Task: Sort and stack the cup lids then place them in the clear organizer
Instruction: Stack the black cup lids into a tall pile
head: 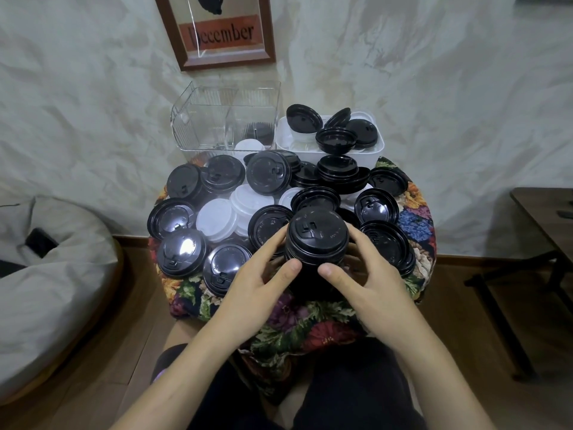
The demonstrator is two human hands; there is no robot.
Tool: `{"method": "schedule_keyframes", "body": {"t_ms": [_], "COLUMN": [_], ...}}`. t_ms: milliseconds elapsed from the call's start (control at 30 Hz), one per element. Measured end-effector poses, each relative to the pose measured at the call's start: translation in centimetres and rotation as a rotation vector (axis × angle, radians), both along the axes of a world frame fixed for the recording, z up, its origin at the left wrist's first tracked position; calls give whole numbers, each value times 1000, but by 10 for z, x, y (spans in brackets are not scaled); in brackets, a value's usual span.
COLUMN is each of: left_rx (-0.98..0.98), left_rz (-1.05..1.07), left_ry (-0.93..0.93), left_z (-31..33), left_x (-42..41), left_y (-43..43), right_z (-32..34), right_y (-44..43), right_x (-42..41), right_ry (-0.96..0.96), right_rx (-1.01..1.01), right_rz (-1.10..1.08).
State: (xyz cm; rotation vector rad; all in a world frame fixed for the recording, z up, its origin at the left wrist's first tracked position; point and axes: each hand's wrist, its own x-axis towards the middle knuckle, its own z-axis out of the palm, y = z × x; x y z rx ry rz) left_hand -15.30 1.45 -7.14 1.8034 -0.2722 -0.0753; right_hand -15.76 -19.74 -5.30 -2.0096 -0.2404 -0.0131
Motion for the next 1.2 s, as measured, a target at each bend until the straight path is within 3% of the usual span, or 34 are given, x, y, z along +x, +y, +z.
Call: {"method": "schedule_keyframes", "body": {"t_ms": [167, 367, 800, 1200], "left_rx": [27, 81, 137, 174], "left_rz": [8, 41, 116, 189], "left_ry": [-1, -14, -57, -121], "left_z": [-2, -5, -8, -15], "left_x": [0, -1, 1, 1], "left_y": [1, -2, -13, -17], "right_z": [15, 26, 23, 8], "right_y": [0, 12, 15, 22], "right_x": [4, 19, 36, 29], "right_ry": [-82, -160, 16, 47], "right_rx": [-58, -103, -6, 61], "right_rz": [-67, 46, 148, 133]}}
